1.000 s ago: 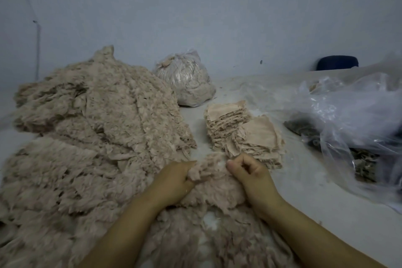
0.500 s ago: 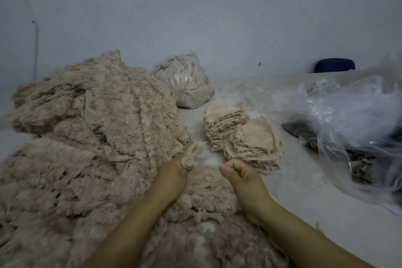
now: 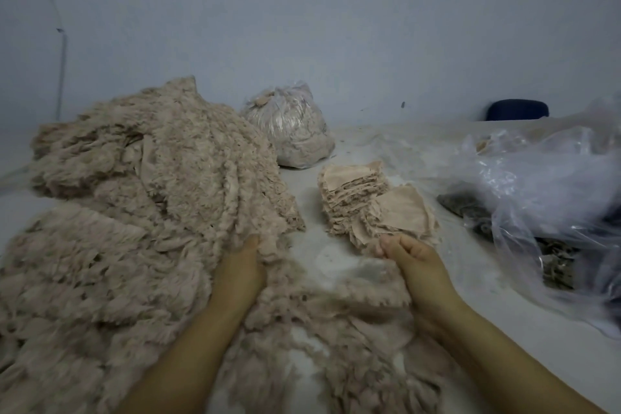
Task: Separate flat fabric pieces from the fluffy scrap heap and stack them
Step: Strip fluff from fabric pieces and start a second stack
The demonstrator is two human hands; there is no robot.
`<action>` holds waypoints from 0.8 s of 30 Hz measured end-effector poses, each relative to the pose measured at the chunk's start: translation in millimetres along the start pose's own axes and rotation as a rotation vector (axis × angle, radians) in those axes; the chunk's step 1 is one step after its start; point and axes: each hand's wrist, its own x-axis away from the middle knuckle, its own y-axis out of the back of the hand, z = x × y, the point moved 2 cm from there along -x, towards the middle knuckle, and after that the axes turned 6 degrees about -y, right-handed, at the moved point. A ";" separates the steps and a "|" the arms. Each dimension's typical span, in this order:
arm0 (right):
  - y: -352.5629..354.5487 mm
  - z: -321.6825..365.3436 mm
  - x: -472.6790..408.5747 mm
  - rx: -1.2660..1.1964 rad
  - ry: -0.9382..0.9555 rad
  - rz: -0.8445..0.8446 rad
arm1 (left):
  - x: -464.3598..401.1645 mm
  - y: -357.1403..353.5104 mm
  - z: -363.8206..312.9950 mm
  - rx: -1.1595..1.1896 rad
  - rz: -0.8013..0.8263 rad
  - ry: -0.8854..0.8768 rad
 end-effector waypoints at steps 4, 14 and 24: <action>0.5 -2.4 -0.1 0.083 0.084 -0.025 | 10.0 9.6 -19.0 0.534 0.116 -0.260; -5.9 3.3 3.1 0.001 0.184 -0.130 | 22.3 7.7 -59.8 0.883 0.500 -0.177; 12.1 6.2 -1.4 0.061 0.037 0.121 | 4.2 6.9 -41.4 0.903 -0.082 -0.026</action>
